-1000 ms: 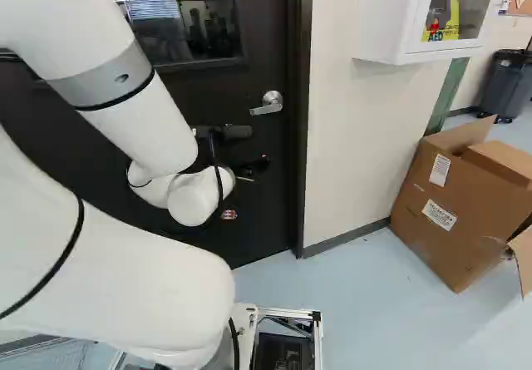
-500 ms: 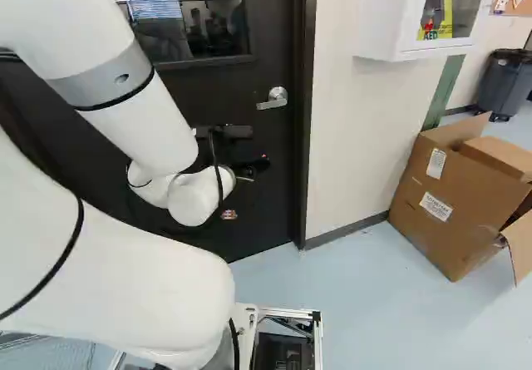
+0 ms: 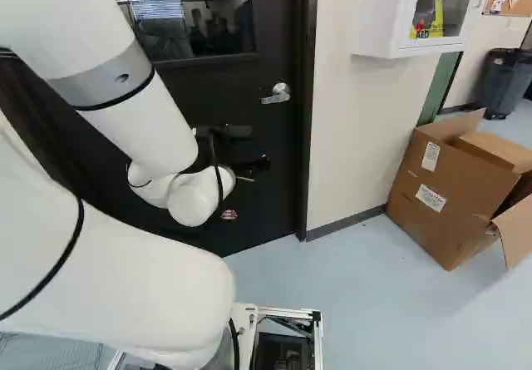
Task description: Open the door and move inside
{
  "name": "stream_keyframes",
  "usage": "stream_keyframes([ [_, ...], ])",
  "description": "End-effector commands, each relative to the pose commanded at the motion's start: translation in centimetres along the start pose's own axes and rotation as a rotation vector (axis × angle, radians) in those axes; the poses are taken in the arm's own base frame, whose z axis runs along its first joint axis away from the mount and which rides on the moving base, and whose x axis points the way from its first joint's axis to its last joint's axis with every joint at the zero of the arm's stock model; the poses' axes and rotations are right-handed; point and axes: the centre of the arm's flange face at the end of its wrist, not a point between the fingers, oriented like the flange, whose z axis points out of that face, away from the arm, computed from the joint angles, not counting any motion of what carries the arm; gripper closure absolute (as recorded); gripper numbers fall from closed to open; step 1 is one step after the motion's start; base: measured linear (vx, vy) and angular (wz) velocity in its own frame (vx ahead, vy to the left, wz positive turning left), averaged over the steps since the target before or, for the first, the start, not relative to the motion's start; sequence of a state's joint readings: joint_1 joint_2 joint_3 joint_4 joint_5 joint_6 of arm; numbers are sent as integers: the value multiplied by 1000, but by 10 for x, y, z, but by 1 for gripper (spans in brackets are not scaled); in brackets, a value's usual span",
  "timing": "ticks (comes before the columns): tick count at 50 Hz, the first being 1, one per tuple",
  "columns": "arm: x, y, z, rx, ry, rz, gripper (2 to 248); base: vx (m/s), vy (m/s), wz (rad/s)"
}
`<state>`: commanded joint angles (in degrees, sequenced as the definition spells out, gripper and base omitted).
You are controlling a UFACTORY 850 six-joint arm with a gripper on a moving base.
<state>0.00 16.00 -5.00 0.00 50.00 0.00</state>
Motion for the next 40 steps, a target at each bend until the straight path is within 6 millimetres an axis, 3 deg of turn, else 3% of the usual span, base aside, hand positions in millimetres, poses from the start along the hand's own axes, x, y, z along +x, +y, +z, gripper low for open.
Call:
stream_keyframes([
  [40,0,0,1,0,0,0,3,-22,0,2],
])
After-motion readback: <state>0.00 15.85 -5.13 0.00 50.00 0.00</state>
